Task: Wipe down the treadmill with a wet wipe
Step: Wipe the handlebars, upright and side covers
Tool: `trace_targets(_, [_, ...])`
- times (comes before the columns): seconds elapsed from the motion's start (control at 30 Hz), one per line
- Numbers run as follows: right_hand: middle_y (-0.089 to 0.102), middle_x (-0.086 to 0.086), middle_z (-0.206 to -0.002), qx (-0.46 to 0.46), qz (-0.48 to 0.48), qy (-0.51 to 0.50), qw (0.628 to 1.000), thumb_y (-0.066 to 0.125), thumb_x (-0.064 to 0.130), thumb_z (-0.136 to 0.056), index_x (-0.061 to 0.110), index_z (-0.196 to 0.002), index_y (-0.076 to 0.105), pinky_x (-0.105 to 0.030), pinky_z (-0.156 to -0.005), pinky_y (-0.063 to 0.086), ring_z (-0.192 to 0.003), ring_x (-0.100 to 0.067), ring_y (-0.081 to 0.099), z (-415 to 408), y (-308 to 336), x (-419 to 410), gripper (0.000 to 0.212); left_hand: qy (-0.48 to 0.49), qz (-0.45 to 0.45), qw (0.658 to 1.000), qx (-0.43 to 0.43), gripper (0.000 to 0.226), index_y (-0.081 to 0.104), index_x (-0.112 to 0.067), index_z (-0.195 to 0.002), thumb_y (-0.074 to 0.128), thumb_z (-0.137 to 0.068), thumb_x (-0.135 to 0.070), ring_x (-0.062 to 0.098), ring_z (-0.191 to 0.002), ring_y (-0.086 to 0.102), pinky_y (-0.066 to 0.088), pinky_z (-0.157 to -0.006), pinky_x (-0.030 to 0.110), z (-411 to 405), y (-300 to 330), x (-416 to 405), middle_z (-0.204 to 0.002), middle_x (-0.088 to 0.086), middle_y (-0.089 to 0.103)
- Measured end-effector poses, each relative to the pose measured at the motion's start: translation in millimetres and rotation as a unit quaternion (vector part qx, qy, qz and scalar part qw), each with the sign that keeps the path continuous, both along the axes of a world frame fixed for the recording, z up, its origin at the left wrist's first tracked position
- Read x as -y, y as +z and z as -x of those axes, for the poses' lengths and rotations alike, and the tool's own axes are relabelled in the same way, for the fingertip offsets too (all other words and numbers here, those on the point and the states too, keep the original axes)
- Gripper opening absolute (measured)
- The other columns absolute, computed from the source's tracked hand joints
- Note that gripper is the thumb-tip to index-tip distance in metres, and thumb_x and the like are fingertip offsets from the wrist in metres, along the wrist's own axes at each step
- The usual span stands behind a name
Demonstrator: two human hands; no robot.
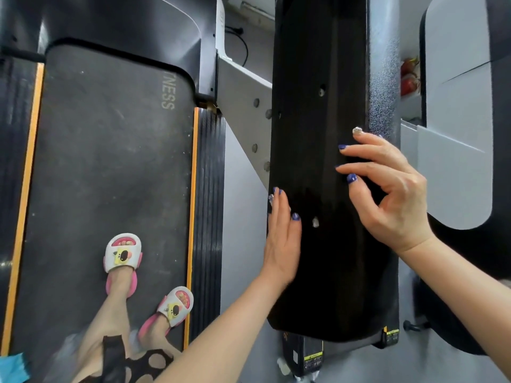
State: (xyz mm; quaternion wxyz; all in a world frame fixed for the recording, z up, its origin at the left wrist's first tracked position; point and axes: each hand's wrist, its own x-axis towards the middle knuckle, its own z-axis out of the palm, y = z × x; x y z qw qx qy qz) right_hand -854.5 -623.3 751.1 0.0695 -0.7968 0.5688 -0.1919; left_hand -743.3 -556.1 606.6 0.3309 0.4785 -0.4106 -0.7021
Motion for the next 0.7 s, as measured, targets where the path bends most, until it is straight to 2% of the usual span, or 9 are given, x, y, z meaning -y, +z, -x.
trace_targets(0.1, [0.07,-0.012,-0.117,-0.004,0.0,0.0,1.0,0.054,0.008,-0.09,0.002,-0.095,0.077,-0.054,-0.111,0.042,-0.131,-0.027,0.056,0,0,0,0.025,-0.023,-0.041,0.999,0.005,0.055,-0.003,-0.024,-0.16,0.021,-0.112,-0.034,0.005,-0.154,-0.005,-0.002,-0.117,0.017,0,-8,60,-0.168,-0.011,-0.008])
trace_targets(0.23, [0.07,-0.012,-0.116,-0.008,-0.005,-0.001,1.0,0.054,0.007,-0.09,0.002,-0.095,0.077,-0.053,-0.112,0.041,-0.13,-0.027,0.056,-1,1,0,0.025,-0.022,-0.033,0.999,0.003,0.056,-0.004,-0.027,-0.16,0.022,-0.111,-0.035,0.004,-0.153,-0.005,0.0,-0.114,0.016,-1,-11,62,-0.169,-0.011,-0.007])
trace_targets(0.33, [0.069,-0.013,-0.116,-0.01,-0.005,-0.003,1.0,0.053,0.007,-0.089,0.002,-0.095,0.077,-0.054,-0.112,0.041,-0.13,-0.029,0.056,-1,1,0,0.025,-0.041,-0.035,0.998,-0.012,0.059,-0.011,-0.035,-0.156,0.024,-0.11,-0.041,-0.005,-0.147,-0.009,0.0,-0.12,0.022,-7,-7,19,-0.167,-0.016,-0.012])
trace_targets(0.43, [0.069,-0.013,-0.117,-0.016,-0.005,-0.001,1.0,0.054,0.007,-0.088,0.002,-0.094,0.077,-0.055,-0.112,0.04,-0.13,-0.031,0.056,-1,0,0,0.025,-0.043,-0.038,0.998,-0.008,0.064,-0.012,-0.031,-0.158,0.023,-0.107,-0.048,-0.002,-0.149,-0.011,0.0,-0.127,0.032,-4,-5,32,-0.168,-0.014,-0.013])
trace_targets(0.57, [0.069,-0.013,-0.118,-0.024,-0.007,0.0,1.0,0.055,0.003,-0.087,0.001,-0.095,0.077,-0.054,-0.112,0.04,-0.131,-0.029,0.055,-1,0,1,0.024,-0.02,0.043,0.999,0.009,0.073,-0.011,-0.024,-0.158,0.02,-0.099,-0.052,0.002,-0.152,-0.016,-0.005,-0.126,0.031,3,13,75,-0.168,-0.009,-0.016])
trace_targets(0.7, [0.069,-0.013,-0.119,-0.023,-0.001,0.001,1.0,0.055,0.003,-0.087,0.001,-0.095,0.077,-0.054,-0.112,0.04,-0.131,-0.03,0.055,0,0,1,0.023,-0.039,0.103,0.994,0.016,0.072,-0.015,-0.025,-0.156,0.022,-0.101,-0.052,0.0,-0.15,-0.022,-0.003,-0.128,0.041,-1,13,30,-0.165,-0.013,-0.024])
